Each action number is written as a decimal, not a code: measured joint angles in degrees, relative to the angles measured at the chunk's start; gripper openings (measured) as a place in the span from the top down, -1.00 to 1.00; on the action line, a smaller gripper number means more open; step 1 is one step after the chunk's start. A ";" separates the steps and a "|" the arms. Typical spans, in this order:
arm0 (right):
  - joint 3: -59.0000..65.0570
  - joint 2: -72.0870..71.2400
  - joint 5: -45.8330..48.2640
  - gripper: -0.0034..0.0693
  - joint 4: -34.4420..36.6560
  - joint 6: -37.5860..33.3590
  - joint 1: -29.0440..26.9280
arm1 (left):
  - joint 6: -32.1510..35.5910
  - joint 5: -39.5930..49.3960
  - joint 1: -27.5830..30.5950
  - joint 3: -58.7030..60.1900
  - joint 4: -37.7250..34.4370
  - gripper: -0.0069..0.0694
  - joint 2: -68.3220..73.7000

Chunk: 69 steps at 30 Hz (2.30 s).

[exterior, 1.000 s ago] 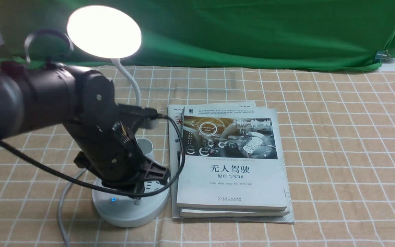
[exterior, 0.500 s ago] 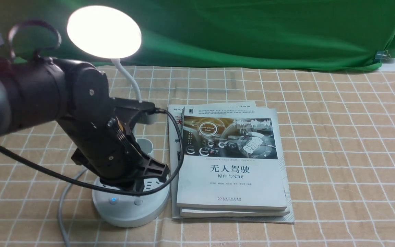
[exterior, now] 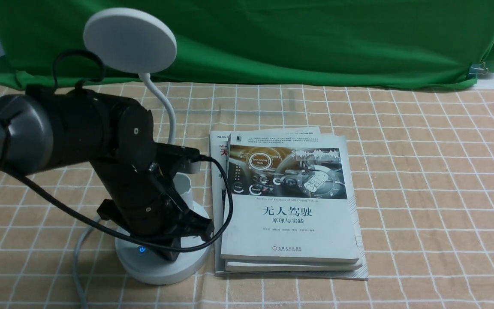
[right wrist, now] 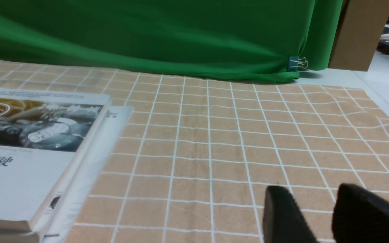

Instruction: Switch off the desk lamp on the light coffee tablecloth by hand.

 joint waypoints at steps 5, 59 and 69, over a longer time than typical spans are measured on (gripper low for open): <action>0.00 0.00 0.00 0.24 0.00 0.00 0.00 | 0.00 0.43 0.00 0.06 0.00 0.77 -4.90; 0.00 0.00 0.00 0.24 0.00 0.00 0.00 | 0.22 -52.87 -0.05 59.51 -4.89 0.77 -80.01; 0.00 0.00 0.00 0.24 0.00 0.00 0.00 | 0.91 -57.04 3.61 63.58 -3.65 0.77 -82.07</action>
